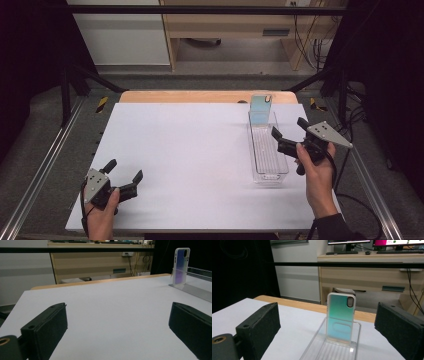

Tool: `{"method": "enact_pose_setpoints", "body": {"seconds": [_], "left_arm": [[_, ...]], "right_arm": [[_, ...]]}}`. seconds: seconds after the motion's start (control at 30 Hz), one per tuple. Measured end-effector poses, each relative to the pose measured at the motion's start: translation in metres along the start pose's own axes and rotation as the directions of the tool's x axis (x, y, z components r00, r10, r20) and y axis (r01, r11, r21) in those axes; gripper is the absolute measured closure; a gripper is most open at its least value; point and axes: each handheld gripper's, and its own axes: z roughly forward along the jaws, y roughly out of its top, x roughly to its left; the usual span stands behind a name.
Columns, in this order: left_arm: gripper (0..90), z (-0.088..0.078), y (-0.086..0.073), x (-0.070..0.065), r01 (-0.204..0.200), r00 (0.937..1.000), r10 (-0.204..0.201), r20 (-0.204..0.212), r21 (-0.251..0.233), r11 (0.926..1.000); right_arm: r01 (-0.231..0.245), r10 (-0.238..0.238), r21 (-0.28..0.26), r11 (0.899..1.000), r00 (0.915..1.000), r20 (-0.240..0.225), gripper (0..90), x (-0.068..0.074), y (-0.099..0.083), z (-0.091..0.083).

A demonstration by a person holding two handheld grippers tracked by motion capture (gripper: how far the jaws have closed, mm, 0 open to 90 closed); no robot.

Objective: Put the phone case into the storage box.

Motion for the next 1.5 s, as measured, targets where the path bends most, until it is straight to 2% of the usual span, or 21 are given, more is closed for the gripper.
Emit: {"method": "enact_pose_setpoints", "body": {"seconds": [0.4,0.53,0.67,0.87,1.37,1.5], "left_arm": [[1.6,0.0,-0.001,0.001,-0.002,1.0,0.002,-0.001,0.003,1.0],[1.6,0.001,-0.001,0.0,-0.001,1.0,0.001,-0.001,0.004,1.0],[1.6,0.001,0.0,0.0,0.003,0.9998,-0.003,-0.019,0.0,1.0],[1.5,0.0,-0.001,0.001,0.002,0.9999,-0.002,-0.014,0.0,1.0],[1.4,0.0,-0.001,0.001,-0.004,0.9999,0.004,-0.01,0.001,1.0],[1.3,0.0,-0.001,0.001,-0.006,0.9999,0.006,-0.008,0.002,1.0]], "right_arm": [[0.03,-0.03,-0.02,0.999,0.9995,0.001,4.3,-0.009,-0.028,-0.017],[0.029,-0.029,-0.025,0.999,0.9996,0.005,4.0,-0.012,-0.035,-0.022],[0.033,-0.033,-0.03,0.999,0.9994,0.015,4.0,-0.017,-0.044,-0.028],[0.041,-0.04,-0.032,0.999,0.9991,0.011,3.9,-0.024,-0.057,-0.034],[0.025,-0.025,-0.024,0.999,0.9996,-0.014,4.0,-0.029,-0.074,-0.043],[0.036,-0.037,-0.021,0.999,0.999,-0.026,4.0,-0.028,-0.077,-0.043]]}}
